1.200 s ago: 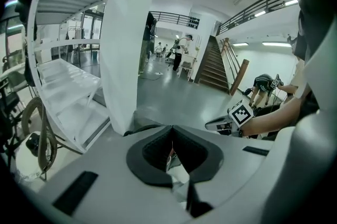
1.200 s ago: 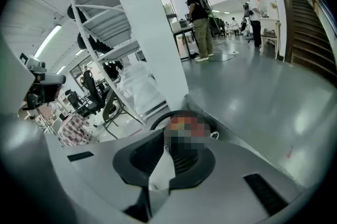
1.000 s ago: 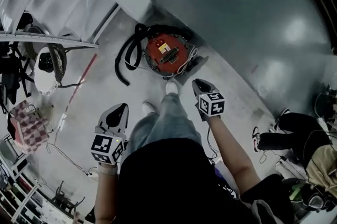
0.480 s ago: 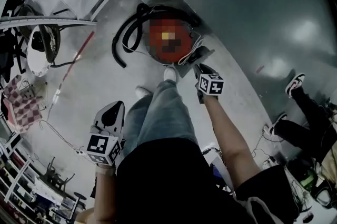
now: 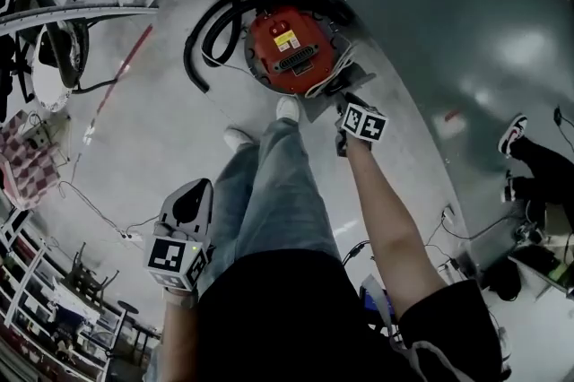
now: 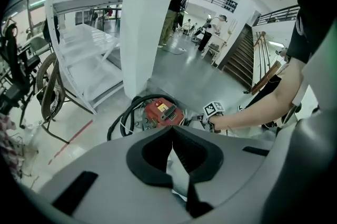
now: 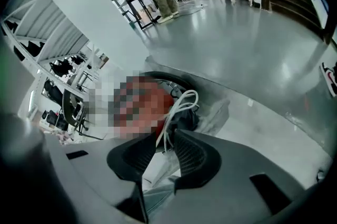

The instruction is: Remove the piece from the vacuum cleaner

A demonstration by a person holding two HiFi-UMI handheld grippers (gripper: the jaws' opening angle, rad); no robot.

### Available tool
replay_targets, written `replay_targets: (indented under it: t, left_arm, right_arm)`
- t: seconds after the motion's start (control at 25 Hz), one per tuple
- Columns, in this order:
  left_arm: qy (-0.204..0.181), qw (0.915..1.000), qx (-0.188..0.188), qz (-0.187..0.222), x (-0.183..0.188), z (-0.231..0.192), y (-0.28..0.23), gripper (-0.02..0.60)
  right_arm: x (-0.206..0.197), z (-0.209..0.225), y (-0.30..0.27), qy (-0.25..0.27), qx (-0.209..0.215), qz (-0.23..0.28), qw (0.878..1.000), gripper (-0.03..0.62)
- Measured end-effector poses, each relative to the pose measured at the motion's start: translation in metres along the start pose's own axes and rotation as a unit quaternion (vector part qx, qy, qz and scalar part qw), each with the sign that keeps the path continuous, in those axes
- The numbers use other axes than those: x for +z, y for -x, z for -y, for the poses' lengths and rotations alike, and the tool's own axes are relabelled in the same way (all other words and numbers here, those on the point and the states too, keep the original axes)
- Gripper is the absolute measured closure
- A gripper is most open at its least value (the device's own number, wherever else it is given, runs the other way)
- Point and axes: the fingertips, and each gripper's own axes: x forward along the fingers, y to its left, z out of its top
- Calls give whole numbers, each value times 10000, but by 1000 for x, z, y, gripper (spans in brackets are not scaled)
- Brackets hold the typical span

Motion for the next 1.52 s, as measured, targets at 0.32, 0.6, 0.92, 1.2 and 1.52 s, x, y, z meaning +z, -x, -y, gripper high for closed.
replay_targets:
  t: [0.32, 0.6, 0.92, 1.2, 1.52]
  left_arm:
    - [230, 9994, -56, -266, -23, 2, -13, 563]
    - [334, 9986, -110, -402, -29, 5, -17, 563]
    - [224, 9982, -111, -545, -39, 3, -21, 563]
    - [301, 9978, -161, -563, -34, 16, -28, 563]
    - [289, 9972, -112, -676, -41, 11, -26, 563]
  right_arm:
    - [-10, 24, -33, -842, -222, -77, 9962, 410]
    - [-19, 41, -51, -1544, -523, -166, 9865, 408]
    - [-22, 53, -65, -1971, -550, -133, 9787, 437]
    - [-29, 62, -65, -2347, -539, -2, 9706, 510]
    - [-30, 62, -59, -2683, -584, 114, 9615, 531]
